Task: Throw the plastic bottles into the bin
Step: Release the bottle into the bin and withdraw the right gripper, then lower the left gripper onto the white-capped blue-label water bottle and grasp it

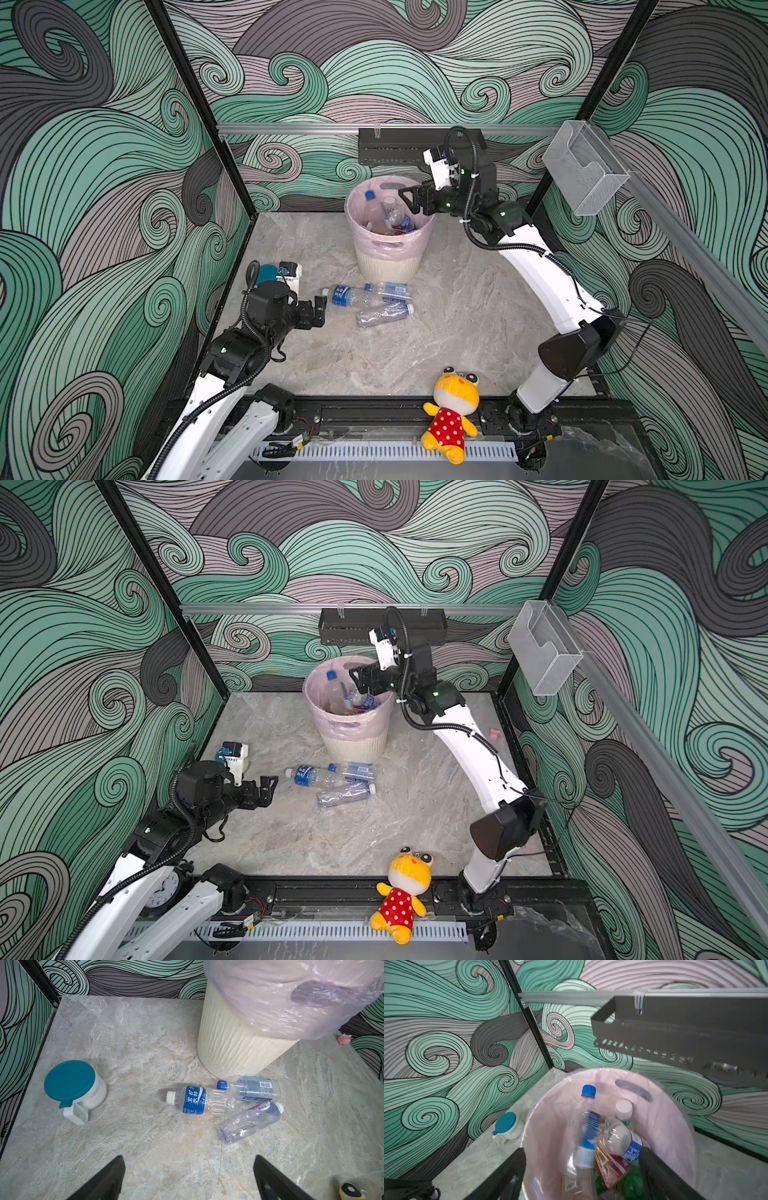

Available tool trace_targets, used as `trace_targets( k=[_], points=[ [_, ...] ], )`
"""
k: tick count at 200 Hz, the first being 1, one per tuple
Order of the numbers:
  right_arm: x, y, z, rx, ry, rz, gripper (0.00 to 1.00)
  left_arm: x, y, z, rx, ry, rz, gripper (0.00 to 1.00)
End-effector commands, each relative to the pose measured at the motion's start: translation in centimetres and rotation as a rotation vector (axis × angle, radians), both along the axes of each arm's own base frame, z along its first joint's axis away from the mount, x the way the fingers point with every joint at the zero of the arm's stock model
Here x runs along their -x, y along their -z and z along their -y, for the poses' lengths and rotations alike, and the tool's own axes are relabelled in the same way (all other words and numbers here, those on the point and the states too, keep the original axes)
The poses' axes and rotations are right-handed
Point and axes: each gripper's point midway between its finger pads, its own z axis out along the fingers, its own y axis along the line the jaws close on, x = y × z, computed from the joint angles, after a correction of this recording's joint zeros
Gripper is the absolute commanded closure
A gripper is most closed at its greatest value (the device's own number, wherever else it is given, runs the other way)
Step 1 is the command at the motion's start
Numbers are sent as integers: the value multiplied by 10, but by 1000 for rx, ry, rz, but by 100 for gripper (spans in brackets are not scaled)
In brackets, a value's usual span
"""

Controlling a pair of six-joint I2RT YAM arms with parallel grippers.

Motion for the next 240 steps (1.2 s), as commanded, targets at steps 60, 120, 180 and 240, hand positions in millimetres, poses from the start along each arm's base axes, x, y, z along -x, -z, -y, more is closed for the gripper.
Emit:
trace_targets(
  k=[60,120,180,240],
  points=[
    [125,39,92,77,108,47,8,-21,3,-6,50,-130,-22,3],
    [166,144,134,143,221,-119,6,-39,4,2,112,-156,6,4],
    [167,157,144,148,272,-112,6,-54,26,16,147,-155,-73,4],
    [168,172,145,173,268,-126,5,-68,53,18,133,-201,-162,6]
  ],
)
